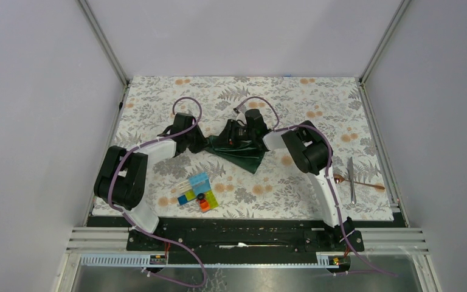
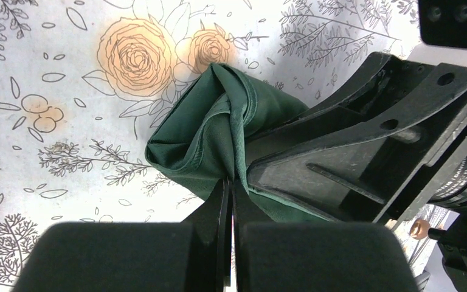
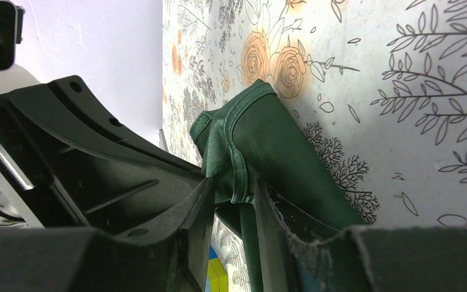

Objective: Fold the napkin into a case and place the utensils inside
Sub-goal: Grasp the top corner of the smaller rectangle folded napkin from the folded napkin.

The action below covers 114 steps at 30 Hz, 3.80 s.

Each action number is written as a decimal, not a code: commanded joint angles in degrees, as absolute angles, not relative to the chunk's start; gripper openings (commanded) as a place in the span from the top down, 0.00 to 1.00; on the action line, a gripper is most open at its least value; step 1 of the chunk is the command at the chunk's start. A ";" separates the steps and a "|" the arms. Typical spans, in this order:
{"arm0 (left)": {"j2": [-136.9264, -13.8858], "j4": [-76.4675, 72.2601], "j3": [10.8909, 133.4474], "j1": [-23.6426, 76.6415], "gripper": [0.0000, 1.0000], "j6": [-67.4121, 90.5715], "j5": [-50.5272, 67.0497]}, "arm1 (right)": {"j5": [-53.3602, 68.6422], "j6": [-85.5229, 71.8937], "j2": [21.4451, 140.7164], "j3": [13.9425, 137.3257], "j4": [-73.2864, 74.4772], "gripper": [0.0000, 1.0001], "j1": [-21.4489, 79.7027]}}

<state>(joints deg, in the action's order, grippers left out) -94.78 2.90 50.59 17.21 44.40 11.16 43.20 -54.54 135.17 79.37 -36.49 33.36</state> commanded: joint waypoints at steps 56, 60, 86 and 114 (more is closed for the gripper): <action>-96.27 14.02 57.70 17.08 0.77 43.57 8.29 | 36.46 -43.10 137.18 81.39 -26.07 1.00 39.63; -92.13 14.49 54.67 15.63 0.53 43.95 10.24 | 36.87 -44.23 137.02 81.13 -27.10 1.00 39.23; -101.62 8.50 52.26 11.66 0.87 47.91 17.20 | 38.72 -51.68 137.68 82.03 -34.10 1.00 39.07; -99.45 15.83 53.54 14.63 0.70 43.07 7.37 | 32.71 -65.22 142.68 81.96 -45.32 0.99 39.21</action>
